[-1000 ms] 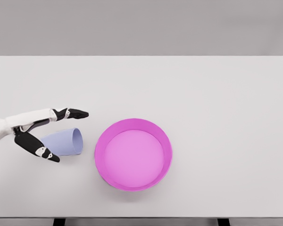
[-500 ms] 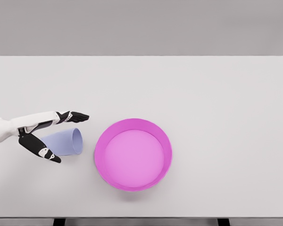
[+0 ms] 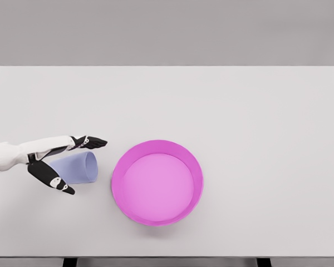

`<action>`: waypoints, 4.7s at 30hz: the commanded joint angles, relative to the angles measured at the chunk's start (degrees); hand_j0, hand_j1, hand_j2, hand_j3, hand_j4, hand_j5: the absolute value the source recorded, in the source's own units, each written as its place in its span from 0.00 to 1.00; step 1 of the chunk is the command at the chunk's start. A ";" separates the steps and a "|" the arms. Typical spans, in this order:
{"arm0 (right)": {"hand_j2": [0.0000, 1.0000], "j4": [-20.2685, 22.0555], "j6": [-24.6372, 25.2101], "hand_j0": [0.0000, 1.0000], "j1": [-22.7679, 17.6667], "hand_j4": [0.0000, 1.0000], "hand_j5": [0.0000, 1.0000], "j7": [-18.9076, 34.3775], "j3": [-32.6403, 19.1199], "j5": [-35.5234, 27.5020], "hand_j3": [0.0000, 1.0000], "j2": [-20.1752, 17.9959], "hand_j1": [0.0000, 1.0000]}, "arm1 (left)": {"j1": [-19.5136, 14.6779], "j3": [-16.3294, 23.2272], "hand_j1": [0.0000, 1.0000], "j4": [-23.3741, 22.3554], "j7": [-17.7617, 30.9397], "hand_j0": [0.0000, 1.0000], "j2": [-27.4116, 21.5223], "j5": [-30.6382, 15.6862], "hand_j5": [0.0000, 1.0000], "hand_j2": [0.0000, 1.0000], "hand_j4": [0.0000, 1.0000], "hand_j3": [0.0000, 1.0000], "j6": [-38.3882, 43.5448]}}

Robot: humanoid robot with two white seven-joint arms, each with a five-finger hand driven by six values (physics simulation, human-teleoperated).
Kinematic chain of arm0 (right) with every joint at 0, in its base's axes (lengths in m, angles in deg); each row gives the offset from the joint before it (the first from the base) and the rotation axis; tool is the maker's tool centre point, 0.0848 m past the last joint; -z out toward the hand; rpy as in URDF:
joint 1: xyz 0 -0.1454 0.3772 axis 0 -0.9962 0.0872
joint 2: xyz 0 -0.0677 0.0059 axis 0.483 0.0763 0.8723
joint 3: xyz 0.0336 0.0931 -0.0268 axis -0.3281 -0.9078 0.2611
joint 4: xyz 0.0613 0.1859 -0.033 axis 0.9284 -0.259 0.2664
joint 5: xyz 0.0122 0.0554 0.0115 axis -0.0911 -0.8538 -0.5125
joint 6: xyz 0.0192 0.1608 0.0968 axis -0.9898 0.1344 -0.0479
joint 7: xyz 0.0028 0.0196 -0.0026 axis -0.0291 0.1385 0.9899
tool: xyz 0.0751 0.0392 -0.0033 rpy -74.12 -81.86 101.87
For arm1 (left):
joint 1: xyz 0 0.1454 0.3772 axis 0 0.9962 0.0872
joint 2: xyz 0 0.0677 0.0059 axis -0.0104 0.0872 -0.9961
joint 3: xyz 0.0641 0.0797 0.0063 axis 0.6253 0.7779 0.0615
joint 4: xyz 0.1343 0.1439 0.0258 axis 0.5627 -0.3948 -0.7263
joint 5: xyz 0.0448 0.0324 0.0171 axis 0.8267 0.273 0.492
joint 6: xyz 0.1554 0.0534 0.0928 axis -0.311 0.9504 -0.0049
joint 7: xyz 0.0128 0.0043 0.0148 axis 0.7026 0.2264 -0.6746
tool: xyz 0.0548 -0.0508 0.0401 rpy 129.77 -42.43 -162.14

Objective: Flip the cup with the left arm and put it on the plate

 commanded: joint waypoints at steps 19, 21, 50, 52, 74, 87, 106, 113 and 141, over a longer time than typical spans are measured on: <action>1.00 0.01 0.00 1.00 0.00 1.00 1.00 0.01 -0.01 -0.02 1.00 0.00 1.00 | 0.00 -0.82 1.00 0.02 0.00 1.00 -0.59 3.73 1.00 1.00 1.00 1.00 3.78; 1.00 0.01 0.00 1.00 0.00 1.00 1.00 0.01 -0.01 -0.02 1.00 0.00 1.00 | -0.18 -0.82 1.00 0.02 0.00 1.00 -0.42 3.64 1.00 1.00 1.00 1.00 3.69; 1.00 0.01 0.00 1.00 0.00 1.00 1.00 0.01 -0.01 -0.02 1.00 0.00 1.00 | 0.09 -1.44 1.00 -0.06 0.00 1.00 0.20 5.22 1.00 1.00 1.00 1.00 6.76; 1.00 0.01 0.00 1.00 0.00 1.00 1.00 0.01 -0.01 -0.02 1.00 0.00 1.00 | 0.26 -1.35 1.00 -0.15 0.00 1.00 0.28 5.66 1.00 1.00 1.00 1.00 6.76; 1.00 0.01 0.00 1.00 0.00 1.00 1.00 0.01 -0.01 -0.02 1.00 0.00 1.00 | 0.18 -2.49 1.00 -0.77 0.00 1.00 1.78 10.58 1.00 1.00 1.00 1.00 10.45; 1.00 0.01 0.00 1.00 0.00 1.00 1.00 0.01 -0.01 -0.02 1.00 0.00 1.00 | 0.35 -1.96 1.00 -0.86 0.00 1.00 2.48 10.93 1.00 1.00 1.00 1.00 9.93; 1.00 0.01 0.00 1.00 0.00 1.00 1.00 0.01 -0.01 -0.02 1.00 0.00 1.00 | 1.58 -1.88 1.00 -1.65 0.00 1.00 3.45 15.33 1.00 1.00 1.00 1.00 10.37; 1.00 0.01 0.00 1.00 0.00 1.00 1.00 0.01 -0.01 -0.02 1.00 0.00 1.00 | 1.49 -1.79 0.93 -1.65 0.00 0.93 3.54 16.03 0.93 0.93 0.93 0.93 10.45; 1.00 0.01 0.00 1.00 0.00 1.00 1.00 0.01 -0.01 -0.02 1.00 0.00 1.00 | 1.23 -2.58 0.72 -1.38 0.00 0.72 4.59 15.94 0.72 0.72 0.72 0.72 7.55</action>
